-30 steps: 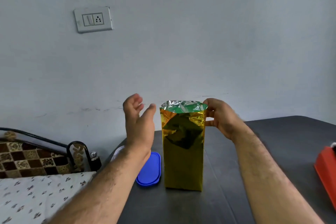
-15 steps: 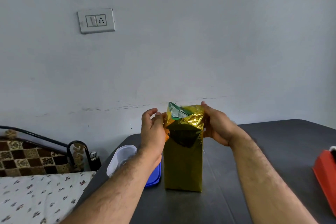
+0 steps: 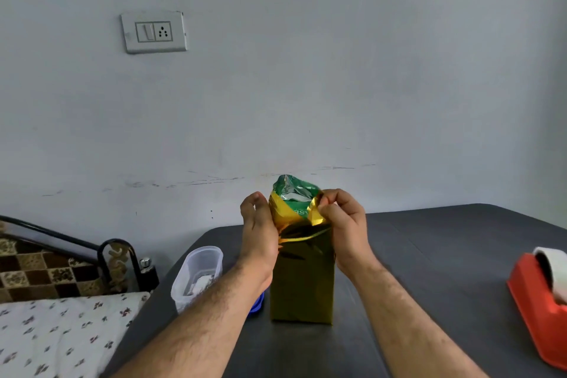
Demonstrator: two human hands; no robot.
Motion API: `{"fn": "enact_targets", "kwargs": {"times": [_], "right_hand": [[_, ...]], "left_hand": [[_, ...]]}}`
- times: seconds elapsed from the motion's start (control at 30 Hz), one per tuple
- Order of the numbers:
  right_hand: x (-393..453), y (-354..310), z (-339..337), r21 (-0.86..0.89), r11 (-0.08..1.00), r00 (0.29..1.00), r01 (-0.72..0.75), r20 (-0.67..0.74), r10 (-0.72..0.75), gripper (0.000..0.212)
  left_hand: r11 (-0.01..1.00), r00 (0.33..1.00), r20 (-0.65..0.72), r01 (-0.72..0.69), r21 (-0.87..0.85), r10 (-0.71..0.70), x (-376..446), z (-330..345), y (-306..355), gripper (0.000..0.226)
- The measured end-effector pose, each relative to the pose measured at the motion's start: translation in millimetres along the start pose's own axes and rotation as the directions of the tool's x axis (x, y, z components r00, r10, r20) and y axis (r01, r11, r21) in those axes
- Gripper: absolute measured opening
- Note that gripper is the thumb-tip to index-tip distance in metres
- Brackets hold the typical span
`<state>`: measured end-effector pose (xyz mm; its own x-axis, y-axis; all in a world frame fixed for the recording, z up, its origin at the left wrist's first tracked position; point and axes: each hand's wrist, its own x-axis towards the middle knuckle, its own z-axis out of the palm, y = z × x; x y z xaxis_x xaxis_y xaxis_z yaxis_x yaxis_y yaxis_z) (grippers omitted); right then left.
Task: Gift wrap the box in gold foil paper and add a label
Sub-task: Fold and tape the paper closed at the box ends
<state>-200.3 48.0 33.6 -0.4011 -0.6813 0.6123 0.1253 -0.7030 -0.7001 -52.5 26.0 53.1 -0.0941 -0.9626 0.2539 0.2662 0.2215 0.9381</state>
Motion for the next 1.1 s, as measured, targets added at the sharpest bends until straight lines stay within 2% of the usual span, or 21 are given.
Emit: {"fn": "enact_targets", "kwargs": {"times": [0.07,0.2,0.3,0.37,0.5,0.57,0.6,0.67,0.73,0.77,0.8,0.83,0.87,0.9,0.97,1.03,1.1], "right_hand": [[0.2,-4.3,1.5,-0.029,0.999,0.999,-0.029,0.034,0.03,0.002],[5.6,-6.9,-6.6,-0.085,0.99,0.992,-0.116,0.048,0.121,0.015],[-1.1,-16.6,-2.8,-0.158,0.986,0.998,-0.056,0.017,0.06,0.024],[-8.5,-19.4,0.9,-0.185,0.983,1.0,0.004,-0.022,-0.008,0.033],[-25.2,-12.6,-3.5,-0.159,0.987,1.0,-0.002,-0.012,0.0,0.037],[-34.8,-15.9,-8.2,-0.201,0.979,0.999,-0.037,0.01,0.039,0.041],[-40.0,-18.8,-10.0,-0.231,0.971,0.998,-0.058,0.01,0.062,0.044],[-49.0,-27.2,-16.7,-0.294,0.951,0.995,-0.096,-0.015,0.096,0.047],[-54.9,-34.7,-28.7,-0.351,0.928,0.992,-0.126,-0.063,0.11,0.038],[-55.0,-38.4,-36.9,-0.389,0.911,0.988,-0.14,-0.113,0.104,0.029],[-56.3,-45.3,-47.9,-0.442,0.882,0.978,-0.164,-0.191,0.086,0.02],[-57.0,-52.0,-62.4,-0.501,0.844,0.96,-0.194,-0.274,0.058,0.013],[-60.2,-60.8,-80.4,-0.562,0.794,0.938,-0.232,-0.346,0.029,0.01],[-58.8,-67.1,-93.3,-0.611,0.743,0.913,-0.273,-0.408,0.001,0.009],[-67.0,-94.0,-134.7,-0.685,0.625,0.85,-0.375,-0.523,-0.062,0.009],[-80.5,-123.1,-174.1,-0.736,0.457,0.779,-0.499,-0.612,-0.134,0.013],[-94.8,-151.3,-210.5,-0.711,0.305,0.687,-0.633,-0.698,-0.203,0.021]], "left_hand": [[1.0,1.0,-0.015,0.004,0.001,-0.004,-0.1,0.4,-0.7,0.047],[0.998,1.0,0.005,0.021,0.052,-0.022,0.7,-4.3,-0.6,0.081],[0.998,0.999,0.031,-0.019,0.055,0.017,-3.5,-7.2,8.4,0.094],[0.993,0.996,0.038,-0.087,0.084,0.084,-4.6,-8.4,15.7,0.091],[0.916,0.934,0.104,-0.356,0.183,0.342,-5.9,-5.1,29.3,0.051],[0.797,0.863,0.171,-0.504,0.331,0.475,-9.3,-1.2,34.1,0.044],[0.695,0.806,0.202,-0.585,0.418,0.557,-13.3,1.7,37.6,0.043],[0.391,0.609,0.312,-0.745,0.54,0.729,-26.1,9.4,46.7,0.041],[0.082,0.364,0.456,-0.845,0.528,0.812,-39.2,18.5,55.7,0.031],[-0.012,0.273,0.507,-0.872,0.489,0.818,-47.1,24.3,58.9,0.025],[-0.049,0.223,0.544,-0.897,0.44,0.809,-55.2,32.9,56.7,0.018],[-0.033,0.213,0.568,-0.92,0.39,0.795,-63.6,42.9,51.7,0.013],[0.031,0.239,0.585,-0.939,0.342,0.776,-73.6,54.4,42.8,0.008],[0.125,0.307,0.595,-0.936,0.328,0.743,-78.5,62.1,34.1,0.006],[0.382,0.497,0.602,-0.867,0.32,0.625,-96.7,92.6,7.4,0.005],[0.638,0.674,0.592,-0.7,0.32,0.442,-110.6,126.3,-27.5,0.009],[0.808,0.775,0.585,-0.493,0.322,0.239,-129.6,163.7,-62.5,0.013]]}}
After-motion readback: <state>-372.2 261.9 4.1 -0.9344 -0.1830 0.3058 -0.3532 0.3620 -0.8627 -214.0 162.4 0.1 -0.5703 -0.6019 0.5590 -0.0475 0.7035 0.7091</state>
